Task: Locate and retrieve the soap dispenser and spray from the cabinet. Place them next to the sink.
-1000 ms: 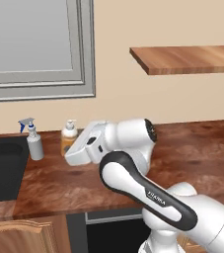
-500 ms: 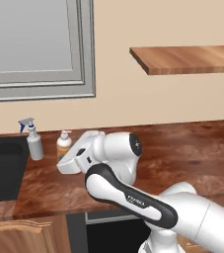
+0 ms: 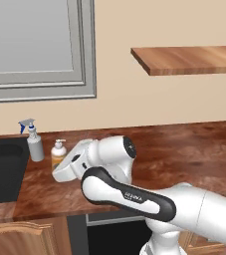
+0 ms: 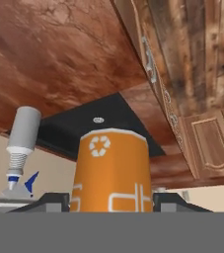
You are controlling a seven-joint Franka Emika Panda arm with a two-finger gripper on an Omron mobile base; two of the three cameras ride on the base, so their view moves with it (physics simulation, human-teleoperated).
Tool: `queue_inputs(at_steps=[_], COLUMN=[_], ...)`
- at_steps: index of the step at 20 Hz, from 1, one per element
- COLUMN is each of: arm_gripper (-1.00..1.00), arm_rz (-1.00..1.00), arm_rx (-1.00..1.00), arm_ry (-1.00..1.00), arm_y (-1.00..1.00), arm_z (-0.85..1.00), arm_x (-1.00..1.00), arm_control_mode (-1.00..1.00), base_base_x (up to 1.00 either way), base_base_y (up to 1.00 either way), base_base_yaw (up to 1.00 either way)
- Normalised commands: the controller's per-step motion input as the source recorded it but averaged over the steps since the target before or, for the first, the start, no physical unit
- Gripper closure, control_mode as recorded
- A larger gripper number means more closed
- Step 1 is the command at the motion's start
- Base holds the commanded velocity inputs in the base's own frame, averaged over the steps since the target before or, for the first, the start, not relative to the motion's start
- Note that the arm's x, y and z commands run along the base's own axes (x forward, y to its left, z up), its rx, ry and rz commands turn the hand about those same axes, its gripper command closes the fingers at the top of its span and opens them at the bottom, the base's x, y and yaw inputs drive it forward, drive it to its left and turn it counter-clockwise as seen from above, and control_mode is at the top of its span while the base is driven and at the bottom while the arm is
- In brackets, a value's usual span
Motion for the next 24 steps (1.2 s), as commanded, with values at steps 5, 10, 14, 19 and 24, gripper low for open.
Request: queue_inputs(at_steps=[5, 10, 14, 19, 24], arm_gripper=[1.00, 1.00, 1.00, 1.00, 1.00], arm_rz=[0.07, 0.04, 0.03, 0.00, 0.00], arm_rx=[0.00, -0.05, -0.01, -0.01, -0.05], arm_ry=[-0.07, -0.19, -0.14, 0.05, 0.07], arm_y=[-0.11, -0.08, -0.04, -0.06, -0.02], arm_z=[-0.19, -0.40, -0.50, -0.30, -0.31], arm_x=[0.19, 0.22, 0.28, 0.39, 0.31], arm_control_mode=[-1.00, -1.00, -1.00, -1.00, -1.00], base_base_x=[0.00, 0.00, 0.00, 0.00, 0.00], base_base_y=[0.00, 0.00, 0.00, 0.00, 0.00], base_base_yaw=[0.00, 0.00, 0.00, 0.00, 0.00])
